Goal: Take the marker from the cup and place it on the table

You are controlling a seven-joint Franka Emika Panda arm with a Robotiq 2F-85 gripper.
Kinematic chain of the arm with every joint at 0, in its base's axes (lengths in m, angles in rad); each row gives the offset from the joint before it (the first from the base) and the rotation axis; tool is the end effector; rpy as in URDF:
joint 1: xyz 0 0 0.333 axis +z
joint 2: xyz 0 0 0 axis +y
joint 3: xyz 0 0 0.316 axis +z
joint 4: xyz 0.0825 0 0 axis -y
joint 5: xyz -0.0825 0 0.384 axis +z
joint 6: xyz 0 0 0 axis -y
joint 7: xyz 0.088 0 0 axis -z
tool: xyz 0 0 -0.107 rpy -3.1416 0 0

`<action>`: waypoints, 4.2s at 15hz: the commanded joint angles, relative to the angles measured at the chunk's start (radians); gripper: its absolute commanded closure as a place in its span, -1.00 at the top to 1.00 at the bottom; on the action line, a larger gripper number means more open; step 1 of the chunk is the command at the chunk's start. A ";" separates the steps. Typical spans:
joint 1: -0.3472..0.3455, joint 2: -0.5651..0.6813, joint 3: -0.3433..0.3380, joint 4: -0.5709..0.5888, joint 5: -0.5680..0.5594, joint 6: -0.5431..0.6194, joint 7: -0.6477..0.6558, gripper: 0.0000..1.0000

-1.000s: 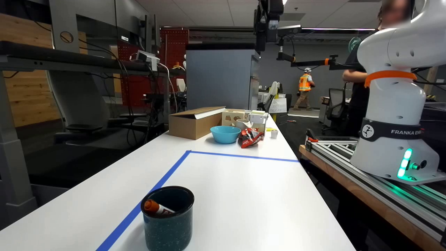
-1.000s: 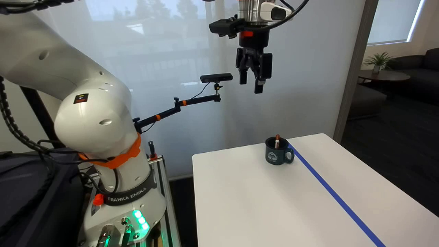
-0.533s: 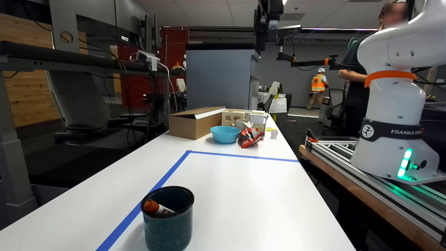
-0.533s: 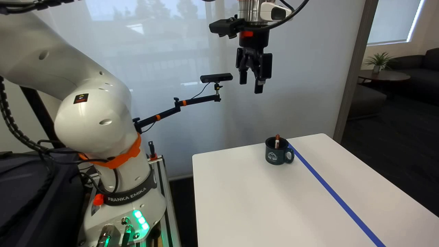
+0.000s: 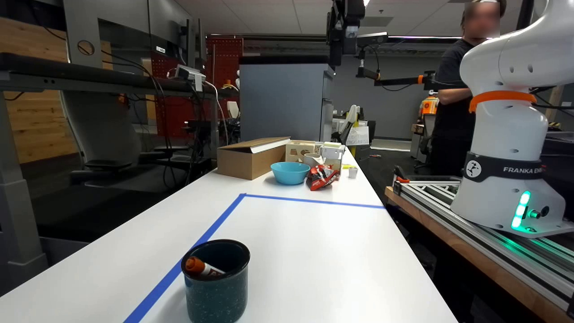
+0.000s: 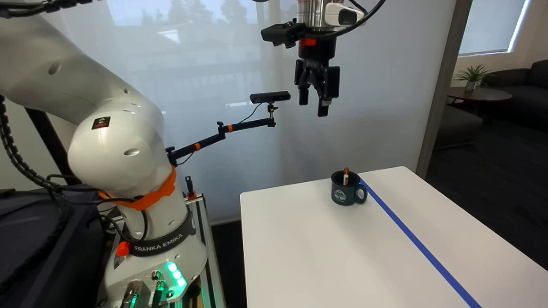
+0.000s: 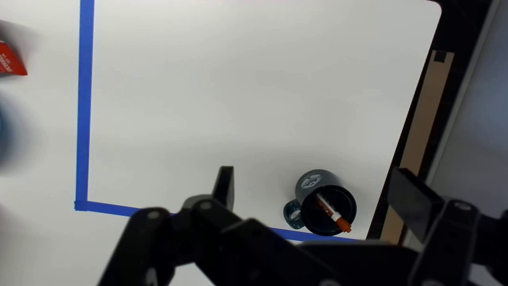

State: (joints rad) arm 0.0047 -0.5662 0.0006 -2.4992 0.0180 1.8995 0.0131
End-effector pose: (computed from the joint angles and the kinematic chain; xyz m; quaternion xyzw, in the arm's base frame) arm 0.3728 0.0033 0.4751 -0.9998 0.0070 0.0168 0.0081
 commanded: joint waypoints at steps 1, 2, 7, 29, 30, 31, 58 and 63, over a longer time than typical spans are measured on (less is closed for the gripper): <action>-0.001 0.000 0.001 0.002 0.000 -0.002 -0.001 1.00; -0.001 0.000 0.001 0.002 0.000 -0.002 -0.001 1.00; -0.026 0.086 -0.003 0.005 -0.021 0.062 0.018 1.00; -0.024 0.373 -0.021 -0.081 -0.205 0.628 -0.255 1.00; -0.024 0.373 -0.021 -0.081 -0.205 0.628 -0.255 1.00; -0.021 0.356 -0.008 -0.102 -0.206 0.630 -0.211 1.00; -0.203 0.920 0.138 0.061 -0.733 1.465 -0.272 1.00; -0.401 1.076 0.379 0.198 -0.792 1.386 -0.319 1.00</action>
State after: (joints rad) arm -0.2770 0.4234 0.2555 -2.3928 -0.7242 3.3255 -0.2687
